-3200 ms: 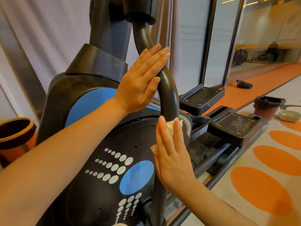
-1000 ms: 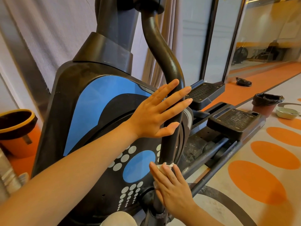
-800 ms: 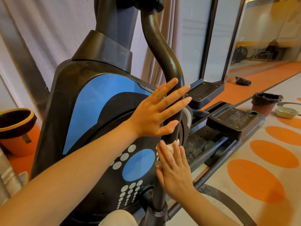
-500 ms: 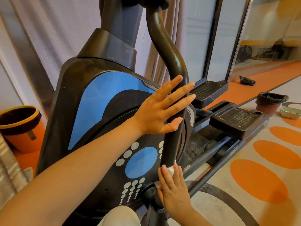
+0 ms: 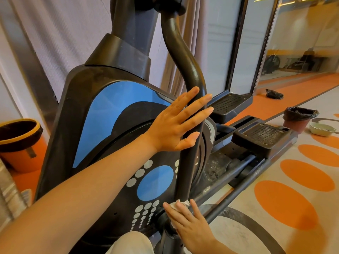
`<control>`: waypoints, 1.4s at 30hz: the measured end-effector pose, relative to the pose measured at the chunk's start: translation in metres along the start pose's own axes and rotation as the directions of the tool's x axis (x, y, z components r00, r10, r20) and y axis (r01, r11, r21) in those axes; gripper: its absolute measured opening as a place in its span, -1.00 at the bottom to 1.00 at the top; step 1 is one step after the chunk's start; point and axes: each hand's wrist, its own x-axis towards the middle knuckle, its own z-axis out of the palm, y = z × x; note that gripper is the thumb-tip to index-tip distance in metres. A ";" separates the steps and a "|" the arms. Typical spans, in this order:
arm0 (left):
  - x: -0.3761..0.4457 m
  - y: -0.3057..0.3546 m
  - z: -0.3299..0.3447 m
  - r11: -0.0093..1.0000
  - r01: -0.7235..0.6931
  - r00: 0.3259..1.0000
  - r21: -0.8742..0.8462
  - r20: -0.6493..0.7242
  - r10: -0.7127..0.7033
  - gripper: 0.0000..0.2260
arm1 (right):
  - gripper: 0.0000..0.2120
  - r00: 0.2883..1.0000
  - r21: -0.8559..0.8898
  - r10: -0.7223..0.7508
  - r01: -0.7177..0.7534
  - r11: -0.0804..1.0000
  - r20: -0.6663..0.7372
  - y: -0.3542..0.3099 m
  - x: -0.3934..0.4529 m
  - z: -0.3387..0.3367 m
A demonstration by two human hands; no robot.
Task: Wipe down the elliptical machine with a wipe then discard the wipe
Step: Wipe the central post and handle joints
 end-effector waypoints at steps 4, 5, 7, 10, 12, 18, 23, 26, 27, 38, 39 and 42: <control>0.000 0.002 -0.003 1.000 0.010 1.000 -0.009 -0.005 -0.010 -0.53 | -0.25 0.995 -0.080 -0.036 0.028 0.996 -0.094 0.012 -0.003 -0.002; 0.000 0.002 -0.003 1.000 0.012 1.000 -0.006 -0.004 -0.012 -0.53 | -0.30 0.990 -0.107 -0.045 0.030 0.994 -0.137 0.017 -0.004 -0.002; 0.000 0.002 -0.003 1.000 0.014 1.000 0.006 -0.002 -0.014 -0.53 | -0.47 0.983 -0.072 0.013 -0.027 0.997 -0.185 0.023 -0.005 -0.003; 0.000 0.004 -0.003 1.000 0.021 1.000 -0.003 -0.004 -0.021 -0.54 | -0.50 0.981 0.020 0.100 -0.099 0.995 -0.165 0.016 -0.003 -0.002; -0.001 0.005 -0.003 0.999 0.034 0.999 -0.010 -0.005 -0.034 -0.56 | -0.50 0.979 0.046 0.123 -0.117 0.992 -0.160 0.007 -0.005 0.004; -0.002 0.007 -0.008 1.000 0.024 0.999 0.014 0.026 -0.025 -0.58 | -0.52 0.996 0.091 0.043 -0.036 0.995 -0.076 -0.012 -0.017 0.022; -0.004 0.011 -0.007 0.999 0.049 0.999 0.003 0.023 -0.049 -0.58 | -0.52 0.999 0.152 0.036 -0.030 0.988 -0.038 -0.008 -0.017 0.015; -0.004 0.014 -0.007 0.999 0.050 0.998 0.004 0.032 -0.050 -0.58 | -0.52 0.997 0.145 0.048 -0.038 0.989 -0.065 -0.003 -0.014 0.015; -0.004 0.015 -0.007 0.999 0.048 0.998 0.003 0.032 -0.048 -0.59 | -0.52 0.994 0.141 0.065 -0.053 0.989 -0.082 -0.001 -0.011 0.013; -0.005 0.019 -0.007 0.998 0.068 0.997 0.019 0.036 -0.069 -0.60 | -0.51 0.944 0.093 0.191 -0.172 0.981 -0.270 0.020 0.017 -0.025; -0.005 0.019 -0.007 0.997 0.071 0.997 0.019 0.033 -0.072 -0.60 | -0.51 0.937 0.092 0.201 -0.181 0.979 -0.287 0.022 0.019 -0.028; -0.005 0.020 -0.008 0.997 0.072 0.997 0.022 0.034 -0.072 -0.60 | -0.51 0.911 0.112 0.231 -0.205 0.972 -0.342 0.029 0.028 -0.042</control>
